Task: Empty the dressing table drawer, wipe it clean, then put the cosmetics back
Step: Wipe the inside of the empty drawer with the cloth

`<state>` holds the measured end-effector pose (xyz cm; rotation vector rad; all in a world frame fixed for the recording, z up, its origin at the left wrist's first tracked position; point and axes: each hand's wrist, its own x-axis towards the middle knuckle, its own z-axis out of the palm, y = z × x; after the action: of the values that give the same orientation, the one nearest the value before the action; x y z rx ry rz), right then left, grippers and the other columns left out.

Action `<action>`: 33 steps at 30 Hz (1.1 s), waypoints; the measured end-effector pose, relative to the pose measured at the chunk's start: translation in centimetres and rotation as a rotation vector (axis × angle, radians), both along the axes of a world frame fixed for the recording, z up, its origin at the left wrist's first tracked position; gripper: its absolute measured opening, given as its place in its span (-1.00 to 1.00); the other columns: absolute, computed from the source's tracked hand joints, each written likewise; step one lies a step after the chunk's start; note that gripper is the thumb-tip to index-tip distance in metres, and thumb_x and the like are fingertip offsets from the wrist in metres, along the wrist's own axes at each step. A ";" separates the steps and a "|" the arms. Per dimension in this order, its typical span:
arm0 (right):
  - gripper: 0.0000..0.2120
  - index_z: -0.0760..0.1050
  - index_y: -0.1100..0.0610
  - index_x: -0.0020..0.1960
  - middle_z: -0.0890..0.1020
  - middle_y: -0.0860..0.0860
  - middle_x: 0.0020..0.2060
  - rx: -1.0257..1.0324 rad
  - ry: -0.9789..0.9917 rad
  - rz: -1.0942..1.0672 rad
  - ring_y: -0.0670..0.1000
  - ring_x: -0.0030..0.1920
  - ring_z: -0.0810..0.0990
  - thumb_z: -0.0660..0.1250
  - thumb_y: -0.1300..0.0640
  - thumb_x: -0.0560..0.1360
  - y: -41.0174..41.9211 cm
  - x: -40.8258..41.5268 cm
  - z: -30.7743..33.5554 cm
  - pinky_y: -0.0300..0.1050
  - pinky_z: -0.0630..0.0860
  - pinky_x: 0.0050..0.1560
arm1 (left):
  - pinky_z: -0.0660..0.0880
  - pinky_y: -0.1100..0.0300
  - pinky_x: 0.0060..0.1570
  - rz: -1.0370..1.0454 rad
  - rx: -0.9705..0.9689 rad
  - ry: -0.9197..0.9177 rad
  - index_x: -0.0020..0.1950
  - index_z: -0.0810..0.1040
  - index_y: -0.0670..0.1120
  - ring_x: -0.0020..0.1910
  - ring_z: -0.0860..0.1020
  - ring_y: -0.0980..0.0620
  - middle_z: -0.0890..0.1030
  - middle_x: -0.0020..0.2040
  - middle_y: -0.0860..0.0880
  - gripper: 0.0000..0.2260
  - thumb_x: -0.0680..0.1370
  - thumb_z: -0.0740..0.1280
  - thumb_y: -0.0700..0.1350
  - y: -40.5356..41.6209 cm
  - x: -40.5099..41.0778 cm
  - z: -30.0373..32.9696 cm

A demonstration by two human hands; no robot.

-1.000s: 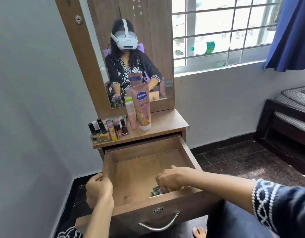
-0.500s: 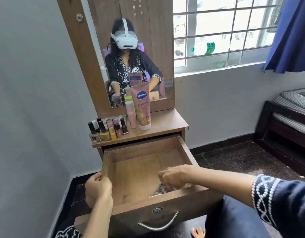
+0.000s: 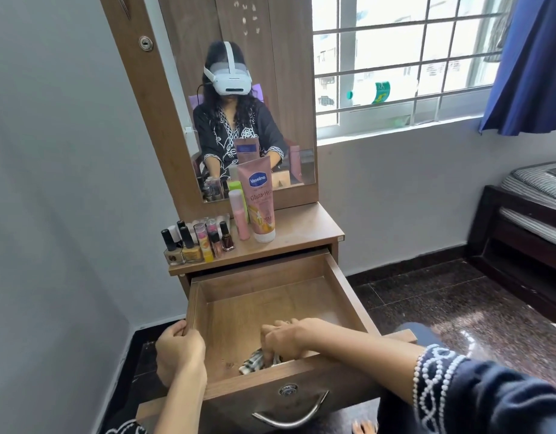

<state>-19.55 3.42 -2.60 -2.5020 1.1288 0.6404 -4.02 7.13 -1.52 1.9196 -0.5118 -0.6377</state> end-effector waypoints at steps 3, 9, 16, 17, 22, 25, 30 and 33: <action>-0.58 0.40 0.04 0.39 0.29 0.11 0.33 0.049 0.065 -0.029 0.19 0.33 0.31 0.12 0.30 0.58 0.0 -2.6 0.6 0.12 0.30 0.34 | 0.49 -0.01 0.06 0.004 -0.003 0.002 0.21 0.56 -0.08 0.07 0.55 -0.19 0.61 0.15 -0.08 -0.73 0.55 0.22 -0.25 -0.1 0.1 0.0; -0.52 0.51 0.13 0.29 0.38 0.11 0.20 0.009 0.009 -0.115 0.19 0.26 0.43 0.19 0.47 0.46 -0.1 -5.0 1.4 -0.04 0.41 0.21 | 0.49 -0.01 0.03 -0.004 -0.005 0.002 0.21 0.56 -0.09 0.06 0.56 -0.19 0.61 0.15 -0.09 -0.73 0.56 0.22 -0.25 -0.2 0.1 -0.1; -0.50 0.47 0.07 0.32 0.38 0.09 0.23 -0.089 -0.121 -0.360 0.22 0.15 0.53 0.21 0.40 0.44 -1.3 -4.6 0.7 -0.09 0.51 -0.04 | 0.49 0.02 0.00 -0.001 -0.002 0.020 0.19 0.56 -0.06 0.03 0.57 -0.17 0.62 0.14 -0.06 -0.72 0.55 0.21 -0.27 0.0 0.0 0.2; -0.50 0.45 0.07 0.35 0.42 0.10 0.25 -0.036 -0.068 -0.340 0.21 0.14 0.55 0.21 0.35 0.44 -1.1 -4.7 0.6 -0.06 0.55 0.01 | 0.49 0.02 0.00 -0.001 -0.001 0.017 0.19 0.56 -0.06 0.04 0.57 -0.17 0.61 0.14 -0.06 -0.72 0.55 0.21 -0.27 0.0 0.0 0.2; -0.56 0.37 0.07 0.41 0.49 0.14 0.32 0.105 0.019 -0.244 0.18 0.27 0.48 0.23 0.18 0.53 -0.4 -5.9 0.1 -0.05 0.41 0.24 | 0.48 0.04 -0.04 0.006 -0.005 0.028 0.18 0.57 -0.07 0.05 0.56 -0.17 0.61 0.14 -0.08 -0.74 0.56 0.22 -0.27 -0.2 0.2 0.1; -0.54 0.37 0.03 0.40 0.56 0.10 0.17 0.031 -0.029 -0.312 0.15 0.10 0.58 0.21 0.17 0.50 -1.3 -5.6 -0.4 0.00 0.54 0.15 | 0.50 0.03 -0.02 0.003 -0.007 0.024 0.16 0.57 -0.06 0.04 0.57 -0.17 0.62 0.14 -0.07 -0.75 0.56 0.22 -0.26 -0.2 0.2 -0.1; -0.60 0.29 -0.03 0.44 0.40 0.16 0.25 -0.181 -0.145 -0.536 0.22 0.22 0.49 0.13 0.09 0.61 -3.4 -4.8 -1.2 0.08 0.47 0.23 | 0.49 0.04 -0.05 0.004 0.005 0.016 0.14 0.58 -0.05 0.01 0.57 -0.16 0.62 0.13 -0.06 -0.75 0.55 0.21 -0.26 -0.2 0.2 -0.3; -0.61 0.31 -0.02 0.42 0.38 0.16 0.27 -0.241 -0.080 -0.612 0.21 0.24 0.46 0.14 0.10 0.59 -4.7 -4.3 -1.9 0.08 0.45 0.19 | 0.47 0.06 -0.08 0.012 0.004 0.008 0.13 0.58 -0.04 0.00 0.57 -0.16 0.62 0.12 -0.05 -0.74 0.55 0.21 -0.27 -0.4 0.2 -0.2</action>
<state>-23.88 -1.28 -4.48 -2.1417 1.9077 0.2396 -3.82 6.73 -1.73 1.9212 -0.4944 -0.6392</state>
